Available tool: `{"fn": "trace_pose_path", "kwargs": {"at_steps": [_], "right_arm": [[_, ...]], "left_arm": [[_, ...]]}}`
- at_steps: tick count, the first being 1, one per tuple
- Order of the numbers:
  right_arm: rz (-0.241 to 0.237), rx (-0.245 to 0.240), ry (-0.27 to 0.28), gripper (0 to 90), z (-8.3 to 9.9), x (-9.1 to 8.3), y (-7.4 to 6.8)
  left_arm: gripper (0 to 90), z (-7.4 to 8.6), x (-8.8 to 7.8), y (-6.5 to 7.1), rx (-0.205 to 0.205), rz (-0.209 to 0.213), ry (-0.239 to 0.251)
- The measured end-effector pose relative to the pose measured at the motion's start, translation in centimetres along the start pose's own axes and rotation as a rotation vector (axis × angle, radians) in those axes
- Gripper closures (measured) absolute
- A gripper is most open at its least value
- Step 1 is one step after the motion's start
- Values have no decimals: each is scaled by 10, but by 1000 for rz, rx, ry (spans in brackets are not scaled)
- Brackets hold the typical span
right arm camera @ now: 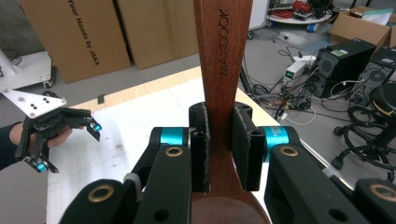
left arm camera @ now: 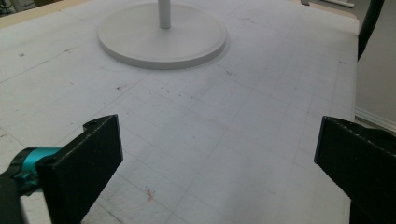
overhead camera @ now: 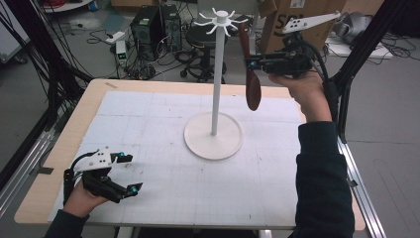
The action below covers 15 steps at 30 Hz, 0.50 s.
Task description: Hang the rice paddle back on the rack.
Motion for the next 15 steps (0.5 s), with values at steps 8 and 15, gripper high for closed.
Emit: {"fn": "trace_pose_path", "kwargs": {"at_steps": [8,15], "right_arm": [[7,8,-8,771,0,5,0],[3,8,-10,671,1,9,-1]], "left_arm": [[17,0,0,0,1,0,-2],[17,0,0,0,-1,1,-1]]}}
Point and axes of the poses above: each handheld gripper's, and its own axes: x roughly forward along the jaws, z roughly out of its underside, y roughly to its right, the point moved 10 cm from there along x, roughly forward along the jaws, and after that the axes turned 11 degrees about -z, right-handed, at the moved point
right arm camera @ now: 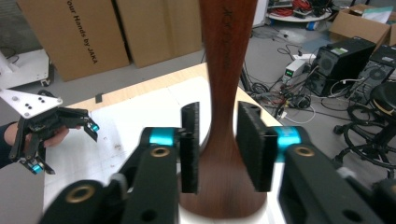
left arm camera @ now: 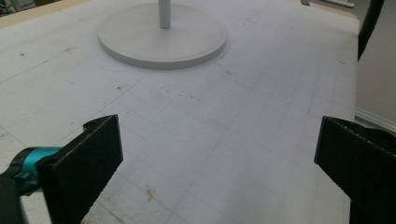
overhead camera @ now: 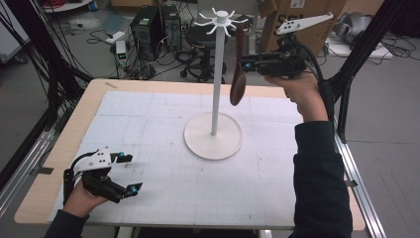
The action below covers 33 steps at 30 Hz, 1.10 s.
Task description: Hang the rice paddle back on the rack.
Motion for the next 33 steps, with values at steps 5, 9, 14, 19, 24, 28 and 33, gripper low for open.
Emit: {"fn": "trace_pose_path", "kwargs": {"at_steps": [5,9,14,19,24,28,33], "right_arm": [[-5,-9,18,611,-1,-3,-3],[-18,-8,28,552,2,-5,-9],[-51,-9,32,474,10,-6,-20],[-81,-20,39,392,15,-6,-28],[-119,-34,46,282,18,-5,-41],[-173,-58,26,243,24,-2,-55],[-199,-92,-4,128,32,5,-67]], "left_arm": [[17,0,0,-1,3,-5,-1],[17,0,0,-1,1,-3,-1],[17,-1,0,-1,-1,-4,2],[17,-1,1,0,3,-2,-1],[17,-1,1,0,3,-2,-2],[17,-1,1,0,3,-2,-2],[17,-1,1,0,2,-2,-2]]}}
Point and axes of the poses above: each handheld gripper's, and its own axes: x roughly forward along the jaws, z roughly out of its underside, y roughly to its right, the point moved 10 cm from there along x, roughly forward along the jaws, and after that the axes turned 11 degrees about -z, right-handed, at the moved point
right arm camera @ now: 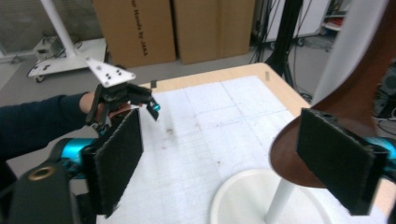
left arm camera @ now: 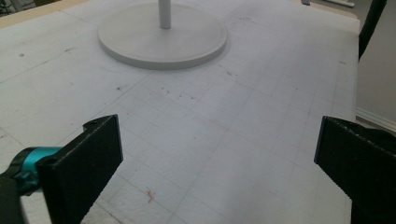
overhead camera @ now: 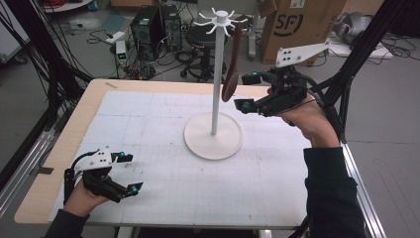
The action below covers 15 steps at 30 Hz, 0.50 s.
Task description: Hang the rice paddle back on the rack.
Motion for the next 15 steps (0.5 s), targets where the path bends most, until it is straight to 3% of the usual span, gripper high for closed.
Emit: {"fn": "trace_pose_path", "kwargs": {"at_steps": [5,7,11,14,15], "right_arm": [[-1,-8,-16,23,7,8,-5],[6,14,-32,12,13,10,-7],[11,-2,-26,2,24,14,-5],[12,14,-39,2,34,16,-7],[9,-4,-44,2,37,18,-7]], "left_arm": [[17,0,0,0,-3,1,1],[17,0,0,-1,-1,1,2],[17,0,0,-1,-3,1,2],[17,-1,0,0,-11,7,3],[17,-1,0,-1,-8,7,2]]}}
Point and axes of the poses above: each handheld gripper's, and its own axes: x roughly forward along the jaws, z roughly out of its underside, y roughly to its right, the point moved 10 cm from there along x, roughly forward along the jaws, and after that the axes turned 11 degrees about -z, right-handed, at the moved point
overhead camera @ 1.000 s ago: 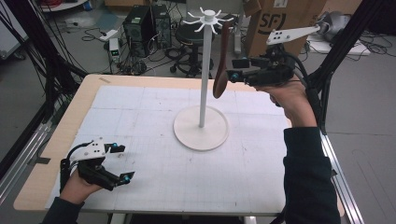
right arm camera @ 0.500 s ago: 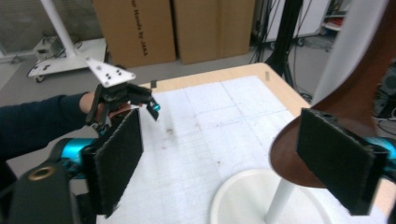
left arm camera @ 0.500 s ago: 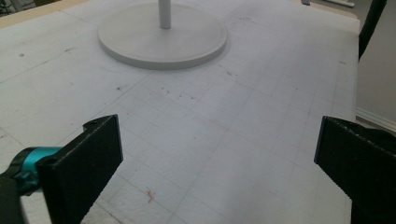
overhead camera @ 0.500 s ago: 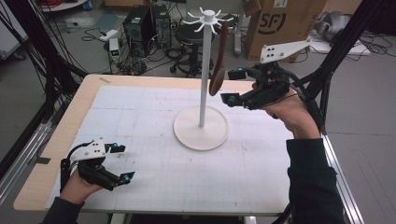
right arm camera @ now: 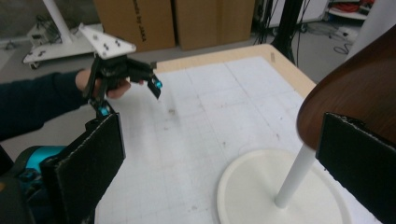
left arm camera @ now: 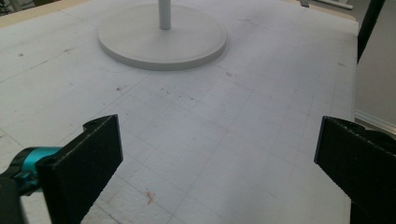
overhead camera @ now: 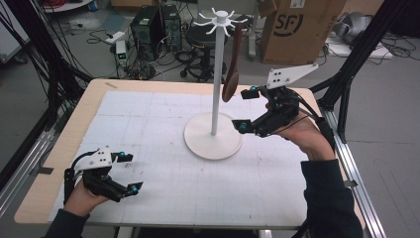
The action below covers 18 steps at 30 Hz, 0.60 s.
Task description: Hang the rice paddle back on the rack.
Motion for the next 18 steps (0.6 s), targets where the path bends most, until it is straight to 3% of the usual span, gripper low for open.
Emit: {"fn": "trace_pose_path", "kwargs": {"at_steps": [9,18], "right_arm": [[-17,-27,-3,2,26,11,-14],[-34,-6,1,2,53,18,-18]], "left_arm": [[16,-2,-2,-1,-17,6,15],[16,-3,-2,-1,-24,8,24]]}}
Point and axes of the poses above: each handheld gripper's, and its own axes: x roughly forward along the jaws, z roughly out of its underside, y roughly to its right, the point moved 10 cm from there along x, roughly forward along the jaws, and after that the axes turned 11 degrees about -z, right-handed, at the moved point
